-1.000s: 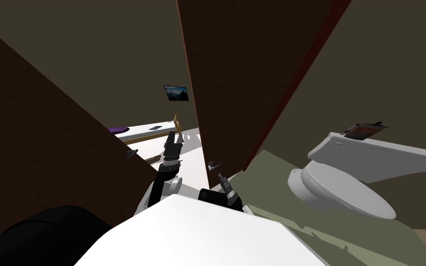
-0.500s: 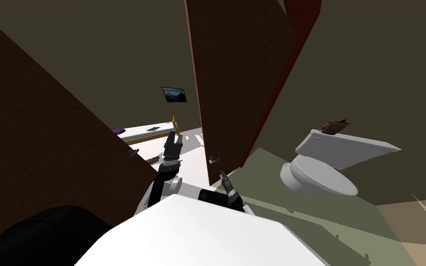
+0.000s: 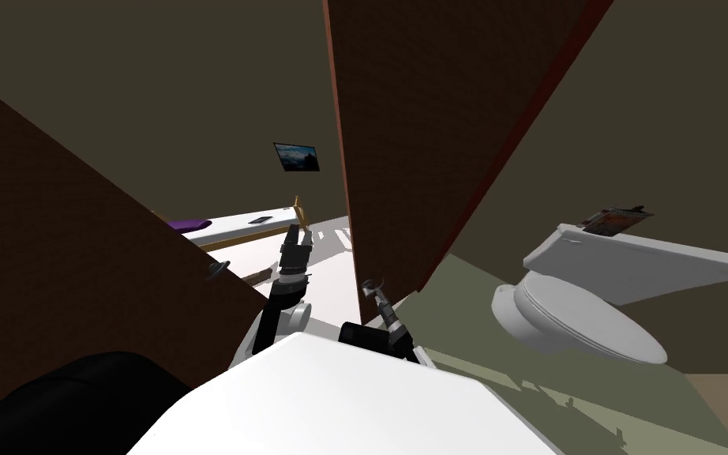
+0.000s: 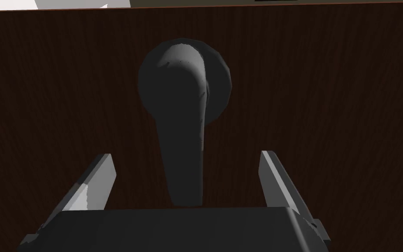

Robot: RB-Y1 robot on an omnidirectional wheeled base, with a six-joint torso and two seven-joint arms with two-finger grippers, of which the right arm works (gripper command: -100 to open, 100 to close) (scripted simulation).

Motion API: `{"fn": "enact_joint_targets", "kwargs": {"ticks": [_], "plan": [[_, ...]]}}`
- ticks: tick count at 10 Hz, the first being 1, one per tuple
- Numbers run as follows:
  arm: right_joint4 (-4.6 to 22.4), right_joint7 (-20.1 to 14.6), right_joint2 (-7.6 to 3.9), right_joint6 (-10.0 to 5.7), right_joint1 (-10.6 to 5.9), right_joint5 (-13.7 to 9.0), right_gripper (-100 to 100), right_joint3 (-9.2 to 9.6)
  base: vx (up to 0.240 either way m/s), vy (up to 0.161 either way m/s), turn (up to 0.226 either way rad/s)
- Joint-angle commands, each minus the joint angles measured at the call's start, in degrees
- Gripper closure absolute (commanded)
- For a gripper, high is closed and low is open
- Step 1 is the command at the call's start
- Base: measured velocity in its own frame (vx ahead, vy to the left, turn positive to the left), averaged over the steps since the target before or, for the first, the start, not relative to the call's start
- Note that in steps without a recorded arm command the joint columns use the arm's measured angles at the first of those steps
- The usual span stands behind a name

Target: Push the door open

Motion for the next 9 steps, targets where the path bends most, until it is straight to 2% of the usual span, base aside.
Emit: {"fn": "enact_joint_targets", "kwargs": {"ticks": [1,2,3,8,9], "plan": [[0.5,0.2,0.43,0.21,-0.53,-0.2,-100,-0.26,0.17,0.117,0.029],[0.3,0.1,0.28,0.18,-0.32,-0.1,-100,-0.15,0.069,0.05,0.0],[0.3,0.1,0.28,0.18,-0.32,-0.1,100,-0.15,-0.007,-0.006,-0.003],[0.3,0.1,0.28,0.18,-0.32,-0.1,100,-0.15,-0.016,-0.011,0.001],[-0.2,0.2,0.11,0.27,0.1,-0.2,-100,-0.43,-0.091,-0.031,-0.097]]}}
